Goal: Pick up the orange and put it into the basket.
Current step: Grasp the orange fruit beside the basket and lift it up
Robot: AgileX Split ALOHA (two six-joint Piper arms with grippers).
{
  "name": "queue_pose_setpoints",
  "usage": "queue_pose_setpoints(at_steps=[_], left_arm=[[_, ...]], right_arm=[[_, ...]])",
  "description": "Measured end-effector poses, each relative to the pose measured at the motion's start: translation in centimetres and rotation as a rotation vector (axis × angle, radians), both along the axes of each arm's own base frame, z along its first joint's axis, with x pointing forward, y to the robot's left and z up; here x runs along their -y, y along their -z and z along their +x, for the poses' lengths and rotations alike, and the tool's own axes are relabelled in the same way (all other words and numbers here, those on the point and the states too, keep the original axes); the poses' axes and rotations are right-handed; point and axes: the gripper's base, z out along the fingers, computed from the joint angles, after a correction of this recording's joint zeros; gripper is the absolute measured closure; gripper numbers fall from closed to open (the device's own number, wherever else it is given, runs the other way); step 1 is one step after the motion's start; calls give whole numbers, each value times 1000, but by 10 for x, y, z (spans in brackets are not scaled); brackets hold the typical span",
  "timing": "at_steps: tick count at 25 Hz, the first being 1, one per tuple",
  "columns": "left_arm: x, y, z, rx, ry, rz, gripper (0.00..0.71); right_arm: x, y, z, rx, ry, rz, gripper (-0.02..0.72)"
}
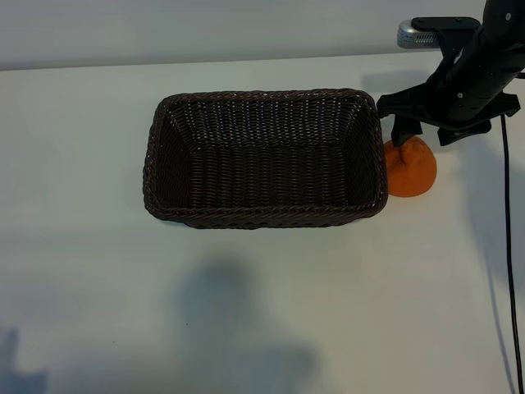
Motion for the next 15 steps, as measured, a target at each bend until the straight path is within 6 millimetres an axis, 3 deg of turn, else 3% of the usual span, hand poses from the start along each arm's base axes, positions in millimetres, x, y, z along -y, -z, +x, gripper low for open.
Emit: queue_pose_setpoints(at_steps=[15], left_arm=[[0,0,0,0,0,0,203]], right_arm=[[0,-1,3,33,4,1,105]])
